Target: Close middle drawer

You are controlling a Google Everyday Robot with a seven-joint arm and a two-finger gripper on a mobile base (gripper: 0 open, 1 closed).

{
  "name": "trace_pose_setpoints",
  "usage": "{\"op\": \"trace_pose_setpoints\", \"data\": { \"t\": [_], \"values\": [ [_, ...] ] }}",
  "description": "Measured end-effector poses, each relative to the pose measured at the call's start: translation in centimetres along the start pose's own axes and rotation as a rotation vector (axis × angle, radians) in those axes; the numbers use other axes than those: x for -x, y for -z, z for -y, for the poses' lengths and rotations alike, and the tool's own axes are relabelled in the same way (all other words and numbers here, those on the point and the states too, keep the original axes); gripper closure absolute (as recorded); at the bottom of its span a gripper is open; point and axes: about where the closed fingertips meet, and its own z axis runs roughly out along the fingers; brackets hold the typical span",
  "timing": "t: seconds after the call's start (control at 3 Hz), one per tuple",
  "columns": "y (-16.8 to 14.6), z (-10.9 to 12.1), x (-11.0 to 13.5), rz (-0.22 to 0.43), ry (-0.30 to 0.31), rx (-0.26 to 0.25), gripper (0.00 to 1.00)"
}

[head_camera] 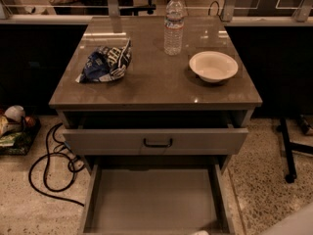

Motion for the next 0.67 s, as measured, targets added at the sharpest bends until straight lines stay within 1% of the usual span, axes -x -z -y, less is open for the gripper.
{"op": "trace_pose_setpoints", "data": {
  "t": [0.33,0.67],
  "values": [
    [0.0,2.7,-0.9,-0.049,0.016,-0.051,1.00],
    [0.6,5.5,-1.7,-0.092,0.028,-0.108,1.00]
  ]
}}
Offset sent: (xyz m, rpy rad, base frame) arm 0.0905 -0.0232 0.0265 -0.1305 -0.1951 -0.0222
